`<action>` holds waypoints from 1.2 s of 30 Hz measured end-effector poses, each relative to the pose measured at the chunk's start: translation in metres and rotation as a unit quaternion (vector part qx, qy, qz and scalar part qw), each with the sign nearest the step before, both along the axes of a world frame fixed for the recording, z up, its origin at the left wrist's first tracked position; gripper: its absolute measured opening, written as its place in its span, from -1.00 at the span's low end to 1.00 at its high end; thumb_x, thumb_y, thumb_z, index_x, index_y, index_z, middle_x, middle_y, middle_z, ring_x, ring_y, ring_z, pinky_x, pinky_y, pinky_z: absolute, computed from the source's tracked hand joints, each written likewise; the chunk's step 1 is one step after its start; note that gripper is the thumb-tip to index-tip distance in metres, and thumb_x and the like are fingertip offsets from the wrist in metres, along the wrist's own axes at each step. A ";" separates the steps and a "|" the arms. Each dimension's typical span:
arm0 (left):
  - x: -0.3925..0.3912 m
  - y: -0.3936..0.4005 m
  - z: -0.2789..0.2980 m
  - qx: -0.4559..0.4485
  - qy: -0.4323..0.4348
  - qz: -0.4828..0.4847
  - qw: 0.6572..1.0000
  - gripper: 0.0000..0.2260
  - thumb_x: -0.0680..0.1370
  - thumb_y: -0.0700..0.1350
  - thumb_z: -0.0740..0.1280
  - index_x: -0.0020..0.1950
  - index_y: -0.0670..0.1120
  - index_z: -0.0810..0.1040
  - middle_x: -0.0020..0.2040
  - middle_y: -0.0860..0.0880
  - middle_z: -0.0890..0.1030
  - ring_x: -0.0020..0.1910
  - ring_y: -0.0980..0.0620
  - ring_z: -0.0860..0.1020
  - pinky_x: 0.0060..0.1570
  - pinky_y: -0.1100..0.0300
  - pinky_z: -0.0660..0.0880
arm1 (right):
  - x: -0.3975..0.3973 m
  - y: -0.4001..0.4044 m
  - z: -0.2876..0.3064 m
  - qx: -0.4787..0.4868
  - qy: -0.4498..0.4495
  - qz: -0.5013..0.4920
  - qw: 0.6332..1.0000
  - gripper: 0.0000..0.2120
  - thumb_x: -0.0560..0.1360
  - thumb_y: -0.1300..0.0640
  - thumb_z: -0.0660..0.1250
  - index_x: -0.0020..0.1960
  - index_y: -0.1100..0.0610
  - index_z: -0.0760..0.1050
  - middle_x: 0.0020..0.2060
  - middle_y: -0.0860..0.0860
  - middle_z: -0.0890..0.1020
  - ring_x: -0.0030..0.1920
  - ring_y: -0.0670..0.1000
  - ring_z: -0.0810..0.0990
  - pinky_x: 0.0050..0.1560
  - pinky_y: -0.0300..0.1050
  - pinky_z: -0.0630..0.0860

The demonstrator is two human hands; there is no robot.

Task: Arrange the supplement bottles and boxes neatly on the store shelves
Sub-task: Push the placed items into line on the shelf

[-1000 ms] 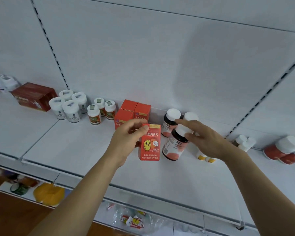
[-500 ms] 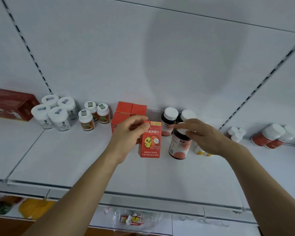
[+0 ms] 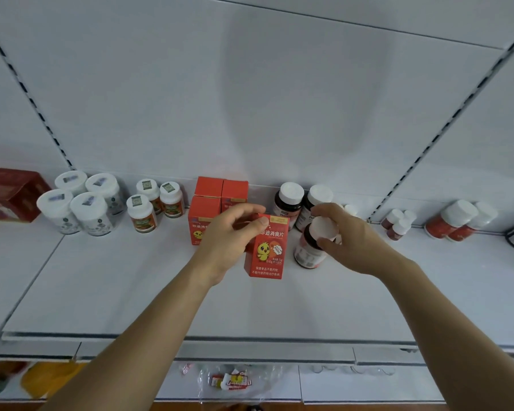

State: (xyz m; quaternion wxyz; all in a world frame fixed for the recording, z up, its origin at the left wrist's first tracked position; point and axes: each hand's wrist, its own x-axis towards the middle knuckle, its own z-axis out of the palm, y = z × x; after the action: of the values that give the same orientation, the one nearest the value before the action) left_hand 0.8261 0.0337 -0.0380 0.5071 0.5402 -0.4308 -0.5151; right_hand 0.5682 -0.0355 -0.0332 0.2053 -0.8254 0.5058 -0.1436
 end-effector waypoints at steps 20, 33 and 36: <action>0.013 0.003 0.003 -0.008 0.000 0.012 1.000 -0.81 0.56 -0.05 0.42 0.17 0.05 0.62 0.09 0.03 0.66 0.08 0.06 0.66 0.06 0.00 0.64 | 0.011 -0.013 0.017 0.019 0.029 0.081 0.996 -0.50 0.46 0.29 0.38 0.27 -0.17 0.55 0.27 -0.37 0.47 0.23 -0.17 0.51 0.16 -0.22 0.47; 0.026 0.003 0.006 -0.015 -0.009 0.025 1.000 -0.77 0.55 0.00 0.43 0.20 0.07 0.61 0.14 0.04 0.65 0.13 0.04 0.64 0.08 0.01 0.64 | 0.031 -0.024 0.003 -0.075 0.022 0.112 0.991 -0.57 0.47 0.25 0.42 0.28 -0.09 0.57 0.30 -0.23 0.54 0.35 -0.10 0.44 0.26 -0.01 0.49; 0.029 0.003 0.007 -0.016 -0.008 0.028 0.999 -0.77 0.56 0.00 0.41 0.21 0.07 0.61 0.16 0.05 0.63 0.13 0.04 0.64 0.04 0.09 0.64 | 0.030 -0.025 0.002 -0.086 0.026 0.125 0.988 -0.54 0.46 0.32 0.40 0.28 -0.05 0.59 0.32 -0.19 0.54 0.37 -0.06 0.43 0.25 0.02 0.51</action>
State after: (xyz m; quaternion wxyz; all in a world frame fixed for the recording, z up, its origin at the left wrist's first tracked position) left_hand 0.8547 0.0362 -0.0309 0.5263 0.5483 -0.4275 -0.4895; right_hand 0.5980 -0.0610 -0.0316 0.1363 -0.9002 0.3899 -0.1382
